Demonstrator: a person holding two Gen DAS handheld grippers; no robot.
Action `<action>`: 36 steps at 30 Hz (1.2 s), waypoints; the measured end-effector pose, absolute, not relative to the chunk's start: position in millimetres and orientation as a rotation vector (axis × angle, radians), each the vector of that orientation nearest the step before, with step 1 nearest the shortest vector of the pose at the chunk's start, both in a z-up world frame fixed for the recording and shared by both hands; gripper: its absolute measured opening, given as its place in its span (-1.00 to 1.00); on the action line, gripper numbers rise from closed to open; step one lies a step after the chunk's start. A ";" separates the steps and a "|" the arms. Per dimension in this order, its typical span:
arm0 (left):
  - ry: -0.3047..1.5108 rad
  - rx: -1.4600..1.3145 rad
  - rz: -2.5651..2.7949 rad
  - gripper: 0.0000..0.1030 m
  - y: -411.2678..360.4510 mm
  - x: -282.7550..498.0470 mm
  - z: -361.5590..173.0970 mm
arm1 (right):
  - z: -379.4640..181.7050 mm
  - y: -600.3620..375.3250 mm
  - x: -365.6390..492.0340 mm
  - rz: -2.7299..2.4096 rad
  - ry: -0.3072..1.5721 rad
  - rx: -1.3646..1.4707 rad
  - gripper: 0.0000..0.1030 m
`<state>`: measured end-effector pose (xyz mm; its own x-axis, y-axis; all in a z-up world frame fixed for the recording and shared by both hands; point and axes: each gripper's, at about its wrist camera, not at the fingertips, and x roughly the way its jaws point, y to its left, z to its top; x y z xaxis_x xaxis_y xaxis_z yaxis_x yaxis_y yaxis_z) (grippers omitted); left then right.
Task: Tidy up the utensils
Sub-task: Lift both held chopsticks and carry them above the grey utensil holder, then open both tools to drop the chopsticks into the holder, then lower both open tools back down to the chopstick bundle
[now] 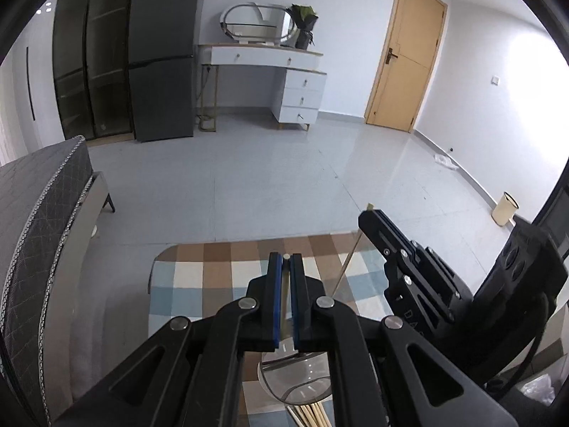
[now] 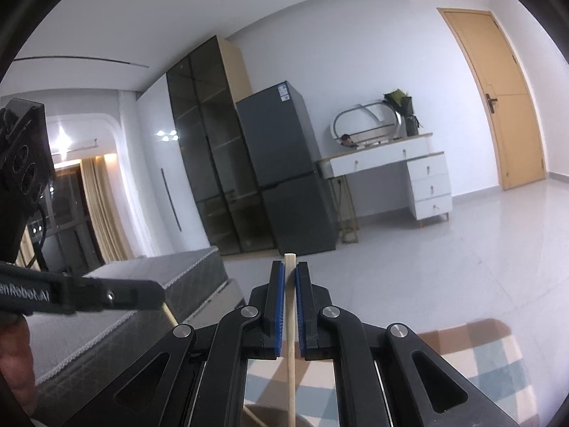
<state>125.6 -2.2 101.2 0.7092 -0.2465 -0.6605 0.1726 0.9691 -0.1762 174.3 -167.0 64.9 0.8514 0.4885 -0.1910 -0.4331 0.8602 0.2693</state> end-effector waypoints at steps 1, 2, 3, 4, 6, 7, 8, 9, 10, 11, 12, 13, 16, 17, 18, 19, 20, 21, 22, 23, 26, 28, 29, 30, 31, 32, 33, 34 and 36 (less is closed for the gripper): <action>0.749 -0.113 -0.234 -0.99 -1.1 124.8 99.1 | 62.0 -167.1 174.3 0.502 0.269 0.213 -0.89; 0.754 -0.121 -0.235 -0.99 0.4 126.2 100.4 | 60.8 -167.2 175.6 0.514 0.279 0.205 -0.89; 0.764 -0.133 -0.233 -0.99 2.7 126.7 98.0 | 59.4 -168.2 174.8 0.525 0.287 0.198 -0.86; 0.771 -0.136 -0.205 -0.99 4.8 126.7 97.0 | 57.9 -168.4 173.3 0.542 0.298 0.191 -0.83; 0.792 -0.155 -0.180 -0.98 8.6 127.3 96.6 | 56.0 -169.2 173.1 0.592 0.340 0.184 -0.83; 0.810 -0.163 -0.181 -0.92 9.5 127.2 95.8 | 55.9 -169.4 170.6 0.613 0.358 0.175 -0.83; 0.821 -0.173 -0.184 -0.88 8.9 127.2 95.9 | 56.3 -169.9 166.9 0.612 0.366 0.159 -0.81; 0.824 -0.190 -0.200 -0.76 9.3 126.1 97.2 | 56.7 -171.3 161.8 0.619 0.377 0.147 -0.71; 0.815 -0.196 -0.201 -0.58 10.9 121.6 99.6 | 57.0 -173.9 157.8 0.629 0.395 0.146 -0.61; 0.809 -0.192 -0.180 -0.47 9.5 121.9 102.9 | 58.0 -177.6 154.1 0.623 0.406 0.150 -0.38; 0.792 -0.190 -0.146 -0.30 10.5 116.6 107.2 | 59.4 -183.1 150.3 0.610 0.412 0.157 -0.26; 0.774 -0.202 -0.126 -0.18 14.4 109.0 111.7 | 61.9 -190.2 140.7 0.589 0.417 0.169 -0.24; 0.757 -0.238 -0.088 -0.04 24.0 88.4 120.7 | 68.5 -205.7 120.7 0.559 0.426 0.196 -0.18; 0.753 -0.243 -0.083 -0.02 25.8 84.5 121.8 | 71.4 -211.2 110.3 0.547 0.421 0.197 -0.12; 0.747 -0.241 -0.076 0.04 26.5 77.5 123.5 | 74.8 -216.2 98.8 0.532 0.414 0.194 -0.05; 0.734 -0.236 -0.056 0.14 27.3 67.6 125.6 | 79.1 -218.3 92.9 0.522 0.409 0.192 0.00; 0.726 -0.233 -0.044 0.19 28.0 65.6 125.4 | 83.7 -221.5 83.0 0.512 0.402 0.192 0.14; 0.709 -0.234 -0.027 0.28 29.3 56.7 126.7 | 87.6 -223.9 73.0 0.505 0.395 0.190 0.32; 0.695 -0.237 -0.016 0.33 29.9 50.6 127.3 | 92.2 -226.1 62.4 0.495 0.382 0.187 0.39; 0.680 -0.242 -0.006 0.36 29.8 41.8 128.2 | 96.2 -227.5 55.2 0.489 0.370 0.185 0.50; 0.650 -0.251 -0.002 0.40 29.5 27.6 126.7 | 107.0 -229.9 32.4 0.479 0.348 0.183 0.63; 0.629 -0.250 0.002 0.48 29.4 16.5 125.9 | 113.2 -229.2 18.3 0.477 0.333 0.182 0.66; 0.618 -0.247 0.005 0.54 28.1 10.5 125.0 | 115.9 -229.1 15.0 0.473 0.329 0.181 0.74; 0.604 -0.240 0.013 0.63 25.6 2.7 124.4 | 117.8 -229.1 9.2 0.464 0.325 0.180 0.84; 0.593 -0.239 0.022 0.66 23.5 -3.9 122.7 | 118.7 -229.5 3.8 0.455 0.320 0.182 0.88; 0.590 -0.241 0.027 0.68 22.4 -5.6 121.0 | 119.5 -229.8 -0.3 0.452 0.315 0.187 0.89; 0.594 -0.247 0.023 0.70 20.0 -11.4 118.2 | 118.9 -229.9 -4.4 0.452 0.314 0.191 0.90; 0.602 -0.251 0.011 0.70 18.2 -15.5 114.8 | 118.3 -229.3 -5.4 0.451 0.317 0.193 0.91; 0.611 -0.250 0.005 0.70 14.2 -21.6 108.6 | 114.2 -229.1 -11.6 0.439 0.323 0.195 0.95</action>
<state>-21.6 14.2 108.6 0.8199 -0.0695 -0.5682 -0.0780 0.9698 -0.2312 -11.6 -229.1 114.2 0.8558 0.4451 -0.2638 -0.3838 0.8880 0.2532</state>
